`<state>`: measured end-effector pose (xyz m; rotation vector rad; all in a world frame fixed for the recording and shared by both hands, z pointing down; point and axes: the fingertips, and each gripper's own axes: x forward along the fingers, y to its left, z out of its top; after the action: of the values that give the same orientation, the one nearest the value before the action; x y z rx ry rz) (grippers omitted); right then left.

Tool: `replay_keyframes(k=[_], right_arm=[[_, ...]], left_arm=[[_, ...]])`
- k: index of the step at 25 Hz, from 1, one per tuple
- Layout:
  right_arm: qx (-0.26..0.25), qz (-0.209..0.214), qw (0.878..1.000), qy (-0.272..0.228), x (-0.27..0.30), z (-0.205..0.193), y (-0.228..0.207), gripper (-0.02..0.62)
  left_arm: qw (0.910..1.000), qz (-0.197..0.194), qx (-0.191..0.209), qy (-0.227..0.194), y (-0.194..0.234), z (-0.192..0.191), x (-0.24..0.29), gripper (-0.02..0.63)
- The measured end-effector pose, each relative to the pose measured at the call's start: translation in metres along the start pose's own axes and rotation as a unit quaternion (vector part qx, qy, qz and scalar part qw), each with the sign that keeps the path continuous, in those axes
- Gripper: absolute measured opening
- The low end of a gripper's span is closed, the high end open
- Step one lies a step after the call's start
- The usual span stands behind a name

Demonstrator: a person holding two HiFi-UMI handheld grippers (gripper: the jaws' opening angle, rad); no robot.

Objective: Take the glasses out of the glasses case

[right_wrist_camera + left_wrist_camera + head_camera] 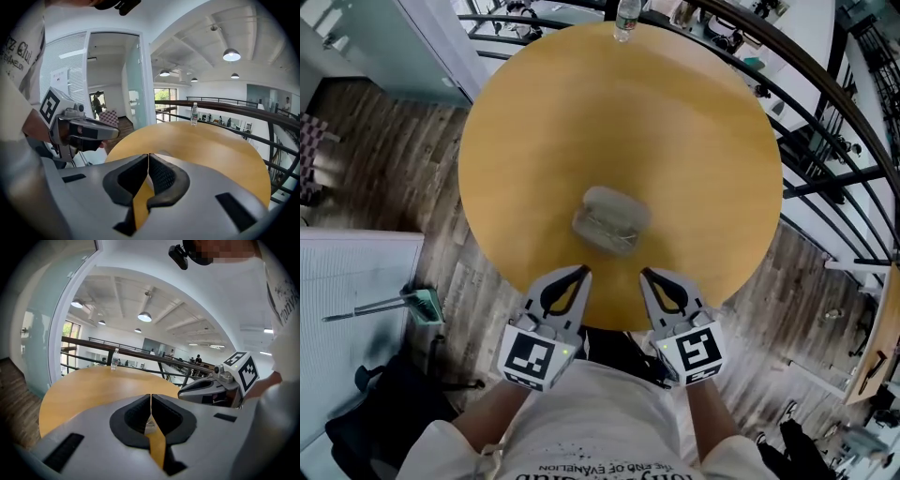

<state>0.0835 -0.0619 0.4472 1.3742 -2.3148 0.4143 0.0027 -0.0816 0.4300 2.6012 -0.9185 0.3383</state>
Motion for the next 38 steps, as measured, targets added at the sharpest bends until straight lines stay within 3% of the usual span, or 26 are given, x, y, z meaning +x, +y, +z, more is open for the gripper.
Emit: replay_keyframes(k=[22,24,25,38], right_arm=[[-0.057,0.059,0.991,0.104,0.092,-0.073,-0.056,0.029],[-0.066,0.067,0.989,0.114,0.099,-0.079,-0.056,0.036],[-0.070,0.071,0.988,0.118,0.101,-0.082,-0.057,0.076],[-0.133,0.136,0.966,0.175,0.133,-0.116,-0.065,0.077]], left_arm=[[0.9981,0.034,-0.020,0.048,0.039,-0.043,0.050,0.029],[0.9978,0.037,-0.022,0.049,0.042,-0.046,0.051,0.029],[0.9977,0.039,-0.025,0.050,0.043,-0.047,0.052,0.029],[0.9942,0.060,-0.055,0.070,0.053,-0.066,0.064,0.029]])
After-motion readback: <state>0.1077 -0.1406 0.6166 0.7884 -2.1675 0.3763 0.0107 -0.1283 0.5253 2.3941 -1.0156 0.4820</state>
